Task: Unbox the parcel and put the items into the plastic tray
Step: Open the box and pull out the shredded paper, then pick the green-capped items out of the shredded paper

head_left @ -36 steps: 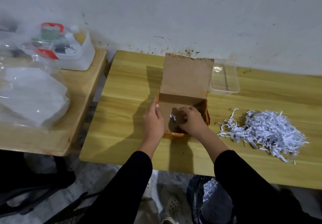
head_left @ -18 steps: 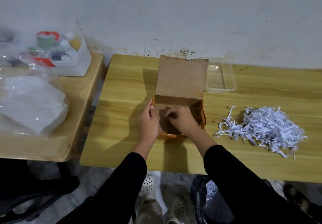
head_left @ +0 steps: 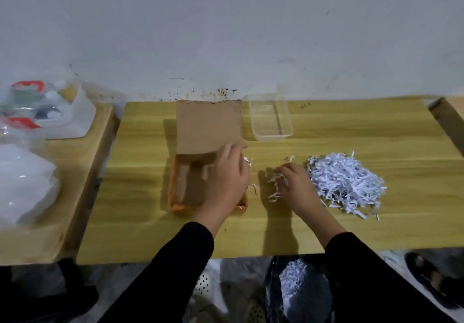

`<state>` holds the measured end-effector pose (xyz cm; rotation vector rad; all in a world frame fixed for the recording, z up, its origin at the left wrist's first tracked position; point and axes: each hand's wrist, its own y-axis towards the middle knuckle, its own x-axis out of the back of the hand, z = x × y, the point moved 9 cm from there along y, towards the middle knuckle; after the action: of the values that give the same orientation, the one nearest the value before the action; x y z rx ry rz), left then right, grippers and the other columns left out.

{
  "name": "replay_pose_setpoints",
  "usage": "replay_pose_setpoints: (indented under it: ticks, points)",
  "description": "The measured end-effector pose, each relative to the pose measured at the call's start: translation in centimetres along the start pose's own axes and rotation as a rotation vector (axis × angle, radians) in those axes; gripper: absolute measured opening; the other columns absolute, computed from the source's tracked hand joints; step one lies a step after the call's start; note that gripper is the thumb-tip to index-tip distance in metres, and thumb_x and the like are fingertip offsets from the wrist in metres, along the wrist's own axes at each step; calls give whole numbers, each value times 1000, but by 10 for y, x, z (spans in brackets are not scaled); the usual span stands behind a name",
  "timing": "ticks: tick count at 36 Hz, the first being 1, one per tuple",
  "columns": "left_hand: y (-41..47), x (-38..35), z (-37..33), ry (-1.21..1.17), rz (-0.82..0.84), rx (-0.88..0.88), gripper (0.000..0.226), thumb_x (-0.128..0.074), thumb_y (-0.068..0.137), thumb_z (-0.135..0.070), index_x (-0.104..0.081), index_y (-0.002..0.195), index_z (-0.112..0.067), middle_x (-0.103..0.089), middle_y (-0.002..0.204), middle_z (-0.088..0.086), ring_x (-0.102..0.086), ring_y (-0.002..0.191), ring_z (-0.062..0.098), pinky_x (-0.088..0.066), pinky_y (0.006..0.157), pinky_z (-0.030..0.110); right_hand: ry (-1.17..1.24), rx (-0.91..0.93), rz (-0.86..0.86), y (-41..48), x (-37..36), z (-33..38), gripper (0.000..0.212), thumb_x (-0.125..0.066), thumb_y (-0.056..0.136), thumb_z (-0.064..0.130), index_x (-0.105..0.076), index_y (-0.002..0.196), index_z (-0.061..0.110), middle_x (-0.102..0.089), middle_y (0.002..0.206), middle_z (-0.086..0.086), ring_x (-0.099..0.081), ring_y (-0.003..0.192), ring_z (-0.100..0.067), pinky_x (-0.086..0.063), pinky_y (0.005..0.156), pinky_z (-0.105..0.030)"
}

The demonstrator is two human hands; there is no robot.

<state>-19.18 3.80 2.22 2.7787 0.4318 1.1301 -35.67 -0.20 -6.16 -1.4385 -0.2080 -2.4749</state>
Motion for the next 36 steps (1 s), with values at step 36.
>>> replay_pose_setpoints:
  ticks: [36]
  points:
    - [1, -149, -28, -182, 134, -5, 35, -35, 96, -11, -54, 124, -2, -53, 129, 11, -48, 118, 17, -31, 99, 13, 133, 119, -243, -36, 69, -76, 37, -54, 85, 3, -58, 121, 10, -55, 127, -12, -50, 117, -23, -44, 97, -32]
